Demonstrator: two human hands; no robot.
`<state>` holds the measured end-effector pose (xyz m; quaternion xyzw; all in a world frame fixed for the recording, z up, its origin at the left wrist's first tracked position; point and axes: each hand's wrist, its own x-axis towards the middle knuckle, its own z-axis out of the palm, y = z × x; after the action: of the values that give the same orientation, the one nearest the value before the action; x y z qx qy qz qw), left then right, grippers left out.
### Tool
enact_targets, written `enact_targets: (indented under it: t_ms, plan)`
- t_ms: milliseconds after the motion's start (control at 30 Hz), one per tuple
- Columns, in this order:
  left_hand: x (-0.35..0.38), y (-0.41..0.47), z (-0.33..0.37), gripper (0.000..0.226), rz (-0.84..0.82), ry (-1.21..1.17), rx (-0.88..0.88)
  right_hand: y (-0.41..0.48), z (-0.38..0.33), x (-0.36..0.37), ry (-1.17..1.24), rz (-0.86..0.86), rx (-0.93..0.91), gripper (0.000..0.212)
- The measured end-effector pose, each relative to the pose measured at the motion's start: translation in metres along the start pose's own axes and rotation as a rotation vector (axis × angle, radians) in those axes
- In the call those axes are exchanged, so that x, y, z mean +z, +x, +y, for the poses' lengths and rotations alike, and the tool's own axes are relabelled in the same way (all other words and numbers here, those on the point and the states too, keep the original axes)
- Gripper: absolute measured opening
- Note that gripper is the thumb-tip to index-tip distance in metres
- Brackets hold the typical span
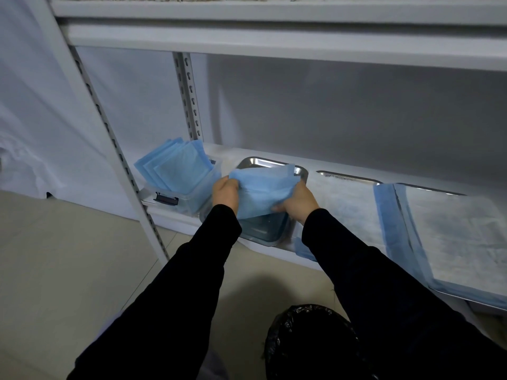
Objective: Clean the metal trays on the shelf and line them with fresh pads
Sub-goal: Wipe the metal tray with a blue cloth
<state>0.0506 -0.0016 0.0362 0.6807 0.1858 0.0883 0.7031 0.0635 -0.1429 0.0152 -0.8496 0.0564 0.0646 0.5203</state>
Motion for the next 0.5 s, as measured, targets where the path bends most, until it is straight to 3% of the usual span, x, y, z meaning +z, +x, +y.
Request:
enact_targets:
  t_ms: [167,300,500]
  plan:
    - [-0.006,0.014,-0.015,0.019,0.057,0.151,0.038,-0.008,-0.004,-0.002,0.047,0.030,0.036,0.074]
    - [-0.011,0.015,-0.022,0.039,0.040,0.356,-0.029,-0.007,-0.002,-0.001,-0.018,0.050,0.012,0.067]
    - [-0.014,0.023,-0.030,0.029,-0.002,0.618,0.010,-0.004,-0.003,0.004,-0.061,0.102,0.009,0.059]
